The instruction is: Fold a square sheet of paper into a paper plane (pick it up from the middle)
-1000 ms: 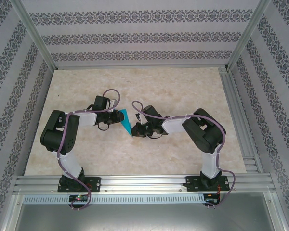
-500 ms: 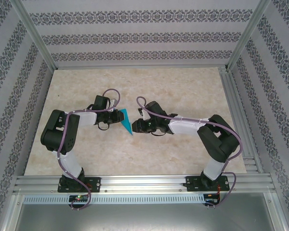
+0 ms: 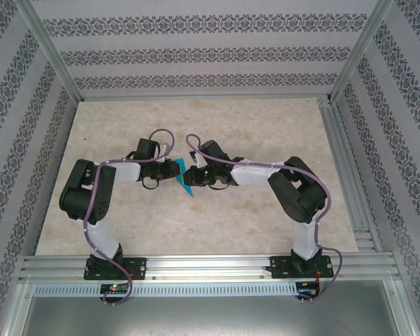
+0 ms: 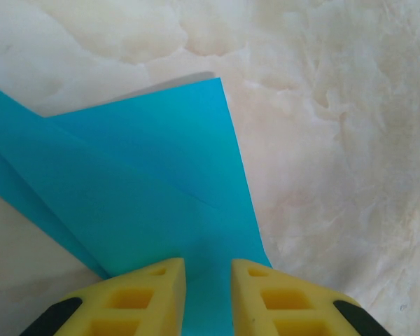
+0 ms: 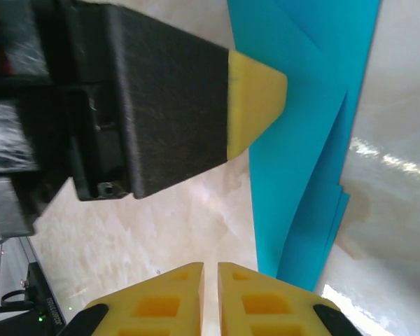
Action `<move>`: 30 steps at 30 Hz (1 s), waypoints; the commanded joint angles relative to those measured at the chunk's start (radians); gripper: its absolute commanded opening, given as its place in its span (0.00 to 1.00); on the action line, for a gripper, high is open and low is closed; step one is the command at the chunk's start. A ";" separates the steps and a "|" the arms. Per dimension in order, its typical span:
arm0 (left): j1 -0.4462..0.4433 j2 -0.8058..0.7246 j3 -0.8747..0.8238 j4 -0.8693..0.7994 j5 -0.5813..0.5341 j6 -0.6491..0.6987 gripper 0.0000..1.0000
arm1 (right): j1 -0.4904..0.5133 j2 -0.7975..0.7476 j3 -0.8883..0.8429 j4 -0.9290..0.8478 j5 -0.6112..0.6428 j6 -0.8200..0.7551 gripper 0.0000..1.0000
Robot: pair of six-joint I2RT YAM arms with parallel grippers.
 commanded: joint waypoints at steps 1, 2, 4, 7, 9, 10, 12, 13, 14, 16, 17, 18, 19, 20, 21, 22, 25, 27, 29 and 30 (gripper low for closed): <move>0.013 0.040 0.007 -0.034 -0.040 0.021 0.26 | 0.015 0.034 0.040 0.007 -0.041 -0.007 0.12; 0.015 0.040 0.007 -0.034 -0.039 0.020 0.26 | 0.016 0.043 0.043 0.002 -0.046 -0.009 0.12; 0.014 0.040 0.007 -0.034 -0.038 0.019 0.26 | 0.018 0.053 0.045 -0.003 -0.048 -0.012 0.12; 0.014 0.040 0.008 -0.036 -0.037 0.019 0.25 | 0.020 0.065 0.045 -0.022 -0.046 -0.020 0.12; 0.014 0.040 0.008 -0.035 -0.037 0.019 0.25 | 0.020 0.076 0.046 -0.031 -0.053 -0.024 0.12; 0.014 0.040 0.010 -0.037 -0.038 0.019 0.26 | 0.019 0.081 0.045 -0.035 -0.052 -0.025 0.12; 0.014 0.040 0.009 -0.039 -0.039 0.019 0.26 | 0.020 0.088 0.043 -0.039 -0.055 -0.028 0.12; 0.013 0.039 0.009 -0.038 -0.041 0.019 0.26 | 0.019 0.089 0.040 -0.044 -0.052 -0.029 0.12; 0.014 0.039 0.009 -0.040 -0.041 0.019 0.26 | 0.020 0.089 0.038 -0.049 -0.047 -0.030 0.12; 0.013 0.041 0.009 -0.040 -0.044 0.018 0.26 | 0.020 0.085 0.035 -0.064 -0.033 -0.037 0.12; 0.014 0.041 0.011 -0.043 -0.045 0.018 0.26 | 0.020 0.083 0.035 -0.069 -0.027 -0.041 0.12; 0.014 0.042 0.012 -0.045 -0.045 0.017 0.26 | 0.019 0.081 0.033 -0.074 -0.023 -0.043 0.12; 0.014 0.042 0.013 -0.046 -0.047 0.017 0.25 | 0.020 0.080 0.034 -0.084 -0.015 -0.046 0.12; 0.014 0.042 0.014 -0.046 -0.049 0.016 0.25 | 0.020 0.080 0.034 -0.090 -0.012 -0.049 0.12; 0.014 0.043 0.014 -0.047 -0.049 0.016 0.26 | 0.020 0.079 0.034 -0.092 -0.012 -0.050 0.12; 0.014 0.045 0.015 -0.047 -0.050 0.016 0.26 | 0.020 0.081 0.036 -0.097 -0.012 -0.052 0.12; 0.014 0.046 0.017 -0.051 -0.050 0.015 0.26 | 0.022 0.086 0.039 -0.107 -0.019 -0.058 0.12; 0.014 0.046 0.018 -0.052 -0.050 0.016 0.26 | 0.022 0.086 0.040 -0.122 -0.023 -0.066 0.12; 0.014 0.048 0.019 -0.053 -0.052 0.016 0.25 | 0.022 0.084 0.040 -0.141 -0.021 -0.074 0.12; 0.015 0.049 0.019 -0.053 -0.051 0.016 0.26 | 0.024 0.083 0.039 -0.152 -0.020 -0.080 0.12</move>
